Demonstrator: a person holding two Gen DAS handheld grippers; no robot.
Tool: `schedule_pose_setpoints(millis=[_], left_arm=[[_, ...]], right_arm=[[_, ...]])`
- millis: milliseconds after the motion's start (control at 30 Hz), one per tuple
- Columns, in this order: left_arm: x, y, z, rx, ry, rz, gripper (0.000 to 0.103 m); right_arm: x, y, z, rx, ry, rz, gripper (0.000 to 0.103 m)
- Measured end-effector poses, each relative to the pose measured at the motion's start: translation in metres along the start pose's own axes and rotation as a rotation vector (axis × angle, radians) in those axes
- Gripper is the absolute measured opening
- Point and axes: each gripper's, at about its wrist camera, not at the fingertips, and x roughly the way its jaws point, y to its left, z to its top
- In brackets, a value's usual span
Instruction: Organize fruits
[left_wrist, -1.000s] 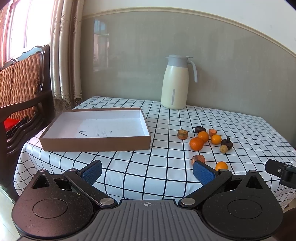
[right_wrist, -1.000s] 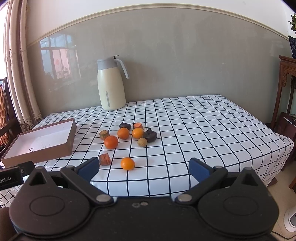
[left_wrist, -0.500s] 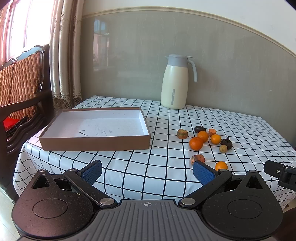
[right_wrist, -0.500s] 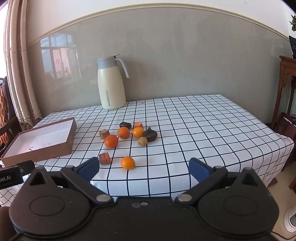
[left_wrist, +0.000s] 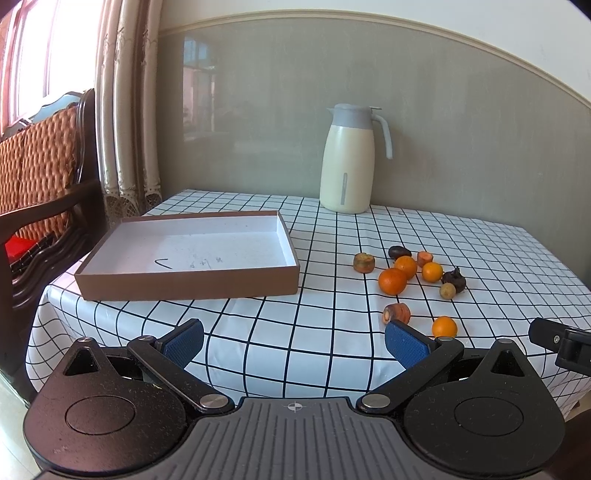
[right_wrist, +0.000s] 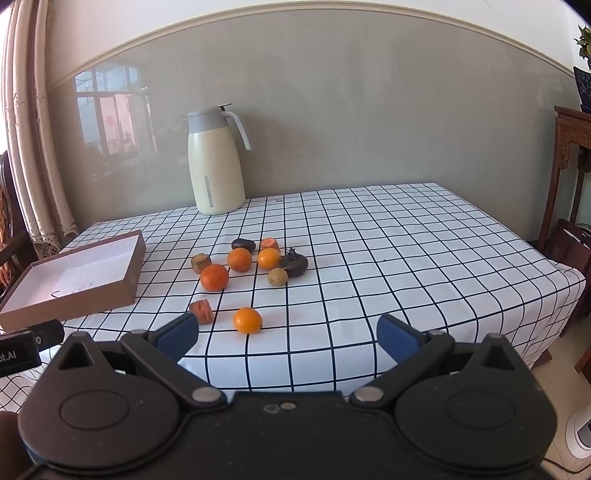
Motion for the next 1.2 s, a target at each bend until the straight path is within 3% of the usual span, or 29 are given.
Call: schedule_pose_setpoints(millis=[633,1200], left_arm=[[0.032,-0.012,-0.007,0.051,0.016,-0.034,0.103],[0.089,-0.045,-0.005,0.170,0.011,-0.081,0.103]], right_arm=[[0.023,-0.007,-0.011,-0.003,-0.008,0.040,0.096],[0.081,-0.003,-0.013,-0.015,0.056,0.118,0.065]])
